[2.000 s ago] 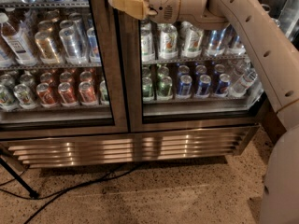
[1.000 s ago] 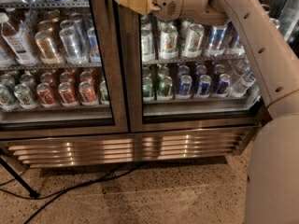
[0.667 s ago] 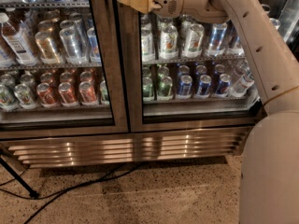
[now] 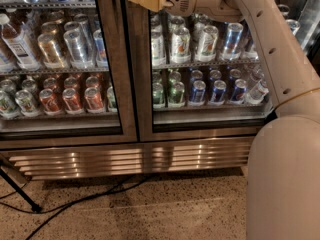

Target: Open right fridge door

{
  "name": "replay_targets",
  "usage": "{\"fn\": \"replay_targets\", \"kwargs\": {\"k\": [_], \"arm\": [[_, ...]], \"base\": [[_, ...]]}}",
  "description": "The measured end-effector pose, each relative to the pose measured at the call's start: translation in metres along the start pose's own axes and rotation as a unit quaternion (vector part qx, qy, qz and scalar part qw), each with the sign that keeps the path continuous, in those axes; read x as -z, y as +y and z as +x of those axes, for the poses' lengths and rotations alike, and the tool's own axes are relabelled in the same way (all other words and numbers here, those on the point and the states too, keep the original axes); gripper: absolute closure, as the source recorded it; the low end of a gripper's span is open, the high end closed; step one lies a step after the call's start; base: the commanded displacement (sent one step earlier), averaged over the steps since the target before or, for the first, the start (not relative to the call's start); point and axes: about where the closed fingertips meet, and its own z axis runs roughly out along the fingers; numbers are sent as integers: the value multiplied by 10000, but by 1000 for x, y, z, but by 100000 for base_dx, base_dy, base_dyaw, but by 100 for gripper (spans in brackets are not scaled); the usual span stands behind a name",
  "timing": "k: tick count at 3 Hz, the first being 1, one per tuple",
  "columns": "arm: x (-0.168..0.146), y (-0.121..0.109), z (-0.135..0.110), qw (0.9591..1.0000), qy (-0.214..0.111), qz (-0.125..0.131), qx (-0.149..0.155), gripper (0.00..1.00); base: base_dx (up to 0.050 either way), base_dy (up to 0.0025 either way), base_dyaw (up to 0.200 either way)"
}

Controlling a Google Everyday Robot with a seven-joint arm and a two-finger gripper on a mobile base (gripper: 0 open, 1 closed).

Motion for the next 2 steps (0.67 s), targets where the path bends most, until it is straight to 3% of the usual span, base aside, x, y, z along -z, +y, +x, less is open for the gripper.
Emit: {"fn": "replay_targets", "kwargs": {"k": [2], "arm": [[0,-2,-2,10000,-12,7,-1,100]], "base": [[0,0,0]]}}
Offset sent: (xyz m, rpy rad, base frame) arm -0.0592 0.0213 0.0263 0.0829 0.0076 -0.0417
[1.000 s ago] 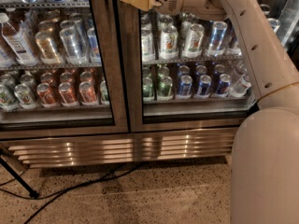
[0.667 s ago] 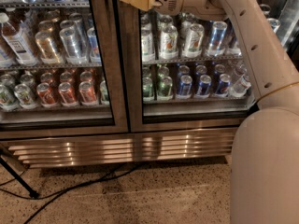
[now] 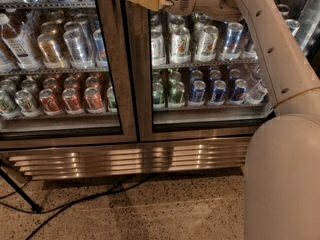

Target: Open right fridge door

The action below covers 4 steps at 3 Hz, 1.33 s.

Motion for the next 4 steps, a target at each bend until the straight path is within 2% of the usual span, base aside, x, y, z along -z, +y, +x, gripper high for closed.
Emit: {"fn": "replay_targets", "kwargs": {"k": [4], "arm": [[-3,-2,-4,10000,-8,52,-4,100]], "base": [[0,0,0]]}}
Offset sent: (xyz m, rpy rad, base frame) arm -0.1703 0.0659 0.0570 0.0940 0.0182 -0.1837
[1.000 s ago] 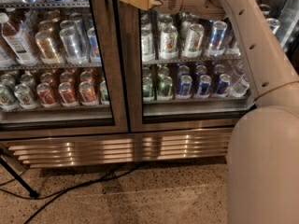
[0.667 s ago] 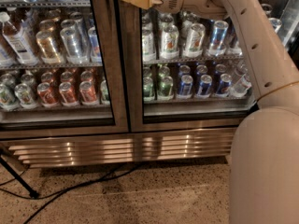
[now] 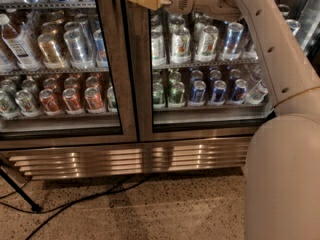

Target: Open right fridge door

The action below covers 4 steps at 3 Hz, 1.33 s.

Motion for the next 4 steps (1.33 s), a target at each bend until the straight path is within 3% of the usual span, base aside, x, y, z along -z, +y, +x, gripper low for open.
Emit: {"fn": "replay_targets", "kwargs": {"k": [4], "arm": [[-2,-3,-9,9998,46,156,141,100]], "base": [[0,0,0]]}}
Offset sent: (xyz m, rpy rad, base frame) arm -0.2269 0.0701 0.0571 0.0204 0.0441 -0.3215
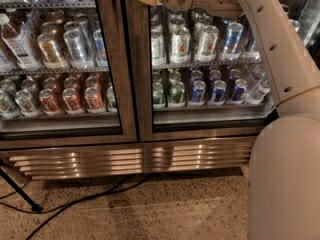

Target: Open right fridge door

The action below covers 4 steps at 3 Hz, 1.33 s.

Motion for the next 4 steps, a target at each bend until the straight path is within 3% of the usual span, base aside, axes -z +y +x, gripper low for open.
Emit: {"fn": "replay_targets", "kwargs": {"k": [4], "arm": [[1,-1,-12,9997,-30,194,-121,100]], "base": [[0,0,0]]}}
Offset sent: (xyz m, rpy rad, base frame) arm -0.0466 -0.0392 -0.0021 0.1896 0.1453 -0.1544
